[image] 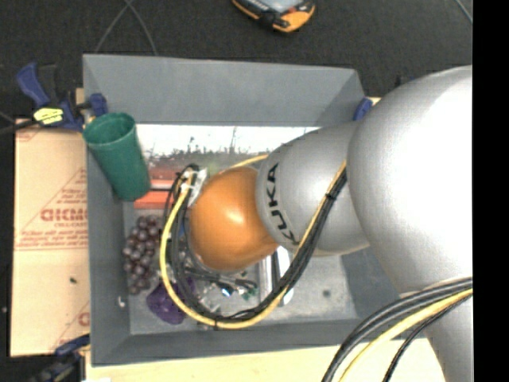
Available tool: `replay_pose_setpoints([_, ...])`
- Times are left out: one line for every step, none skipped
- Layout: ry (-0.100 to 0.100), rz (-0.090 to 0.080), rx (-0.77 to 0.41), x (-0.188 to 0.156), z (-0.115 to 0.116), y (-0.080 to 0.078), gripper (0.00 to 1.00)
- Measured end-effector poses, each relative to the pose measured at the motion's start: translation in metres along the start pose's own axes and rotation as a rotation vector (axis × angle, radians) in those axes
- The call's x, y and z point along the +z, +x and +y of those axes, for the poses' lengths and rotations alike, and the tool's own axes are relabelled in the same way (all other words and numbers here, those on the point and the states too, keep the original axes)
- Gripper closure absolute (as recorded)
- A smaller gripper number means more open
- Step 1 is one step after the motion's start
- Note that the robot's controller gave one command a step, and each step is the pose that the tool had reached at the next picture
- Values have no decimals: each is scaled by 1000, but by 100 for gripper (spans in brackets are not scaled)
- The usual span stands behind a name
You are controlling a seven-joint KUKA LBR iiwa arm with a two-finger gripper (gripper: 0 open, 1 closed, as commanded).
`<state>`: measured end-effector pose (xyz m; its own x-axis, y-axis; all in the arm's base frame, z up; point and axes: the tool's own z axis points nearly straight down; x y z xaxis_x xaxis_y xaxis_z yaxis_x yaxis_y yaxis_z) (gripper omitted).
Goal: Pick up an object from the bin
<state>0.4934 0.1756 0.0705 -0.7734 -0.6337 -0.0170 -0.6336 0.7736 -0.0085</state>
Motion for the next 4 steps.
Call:
replay_pose_setpoints([-3, 2, 553, 1, 6, -23, 100])
replay_pose_setpoints([-2, 4, 735, 1, 9, -29, 100])
replay_pose_setpoints([-3, 4, 748, -9, 10, -29, 100])
replay_pose_setpoints([-1, 7, 688, -31, 9, -29, 100])
